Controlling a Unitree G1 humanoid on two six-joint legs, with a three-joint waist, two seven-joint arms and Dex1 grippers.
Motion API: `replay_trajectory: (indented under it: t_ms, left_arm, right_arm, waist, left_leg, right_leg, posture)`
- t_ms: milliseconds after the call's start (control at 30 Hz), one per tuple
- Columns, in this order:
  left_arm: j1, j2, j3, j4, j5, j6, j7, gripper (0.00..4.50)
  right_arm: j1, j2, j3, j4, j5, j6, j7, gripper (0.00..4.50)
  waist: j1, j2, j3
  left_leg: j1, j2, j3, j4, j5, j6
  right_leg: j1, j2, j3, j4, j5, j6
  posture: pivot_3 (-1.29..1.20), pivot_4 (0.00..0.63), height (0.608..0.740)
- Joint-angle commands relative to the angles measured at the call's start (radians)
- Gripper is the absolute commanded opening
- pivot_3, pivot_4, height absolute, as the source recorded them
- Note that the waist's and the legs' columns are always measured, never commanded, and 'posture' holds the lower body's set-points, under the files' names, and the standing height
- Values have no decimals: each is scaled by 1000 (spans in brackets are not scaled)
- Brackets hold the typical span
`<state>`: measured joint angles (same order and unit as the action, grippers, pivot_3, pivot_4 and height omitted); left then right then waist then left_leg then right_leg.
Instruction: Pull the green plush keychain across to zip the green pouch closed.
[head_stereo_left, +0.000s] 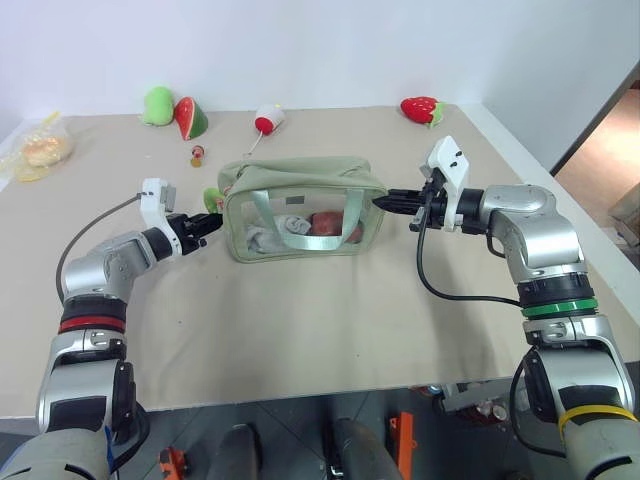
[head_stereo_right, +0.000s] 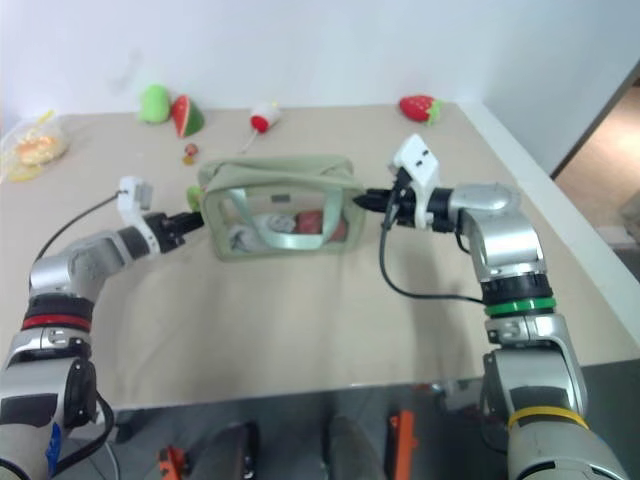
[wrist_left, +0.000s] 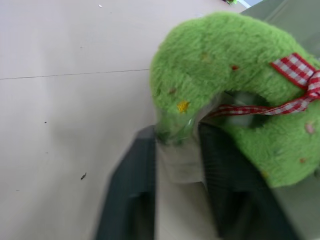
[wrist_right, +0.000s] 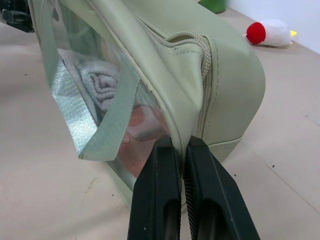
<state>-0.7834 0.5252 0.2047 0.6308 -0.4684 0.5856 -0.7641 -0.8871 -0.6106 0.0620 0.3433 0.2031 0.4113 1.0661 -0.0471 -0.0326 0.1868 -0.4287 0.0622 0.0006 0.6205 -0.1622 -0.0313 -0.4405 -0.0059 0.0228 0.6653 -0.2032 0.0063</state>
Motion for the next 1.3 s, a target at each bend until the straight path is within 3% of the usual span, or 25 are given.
replay_trajectory:
  t_ms: [33,267,400,567,867,1033,1133,1300]
  left_arm:
    - [-38,1,38,-19,-1,-31,29,28]
    - [-79,-11,106,-55,-35,-53,100,28]
    - [-171,-6,123,-37,13,-152,211,28]
    - [-260,-19,15,-77,123,-285,198,28]
    - [-375,-48,-301,-145,355,-474,-1,28]
    - [-407,-65,-326,-134,369,-490,-58,28]
    - [-413,-58,-324,-101,390,-491,-49,808]
    - [-404,-37,-302,-96,384,-467,-61,2602]
  right_arm:
    - [5,-7,-13,-34,11,3,-1,0]
    - [14,2,-9,-41,17,3,-7,0]
    - [21,6,-6,-41,18,0,-9,0]
    - [18,11,-4,-36,18,1,-13,0]
    - [40,5,-19,-65,26,13,-35,0]
    - [68,1,-29,-103,32,30,-55,0]
    - [78,-1,-36,-116,37,40,-67,0]
    - [82,1,-36,-119,39,43,-76,0]
  waist:
    - [0,0,0]
    - [0,0,0]
    - [0,-1,0]
    - [0,-1,0]
    - [0,-1,0]
    - [-2,-1,0]
    - [-1,-1,0]
    - [0,-1,0]
  left_leg:
    - [0,0,0,0,0,0]
    - [0,0,0,0,0,0]
    - [0,0,0,0,0,0]
    - [1,0,0,0,0,0]
    - [1,0,1,0,0,0]
    - [1,0,2,-1,0,0]
    - [1,0,1,-1,0,0]
    - [1,0,1,0,0,0]
  right_leg:
    - [0,0,0,0,0,0]
    - [0,0,0,0,0,0]
    - [0,0,0,0,0,0]
    - [1,0,0,0,0,1]
    - [1,0,1,0,0,1]
    - [0,1,3,0,0,1]
    - [0,1,3,0,0,1]
    - [0,0,3,0,0,1]
  posture:
    - [0,150,740]
    - [0,150,740]
    - [0,150,740]
    - [0,150,740]
    - [0,150,740]
    - [0,150,740]
    - [0,150,740]
    - [0,150,740]
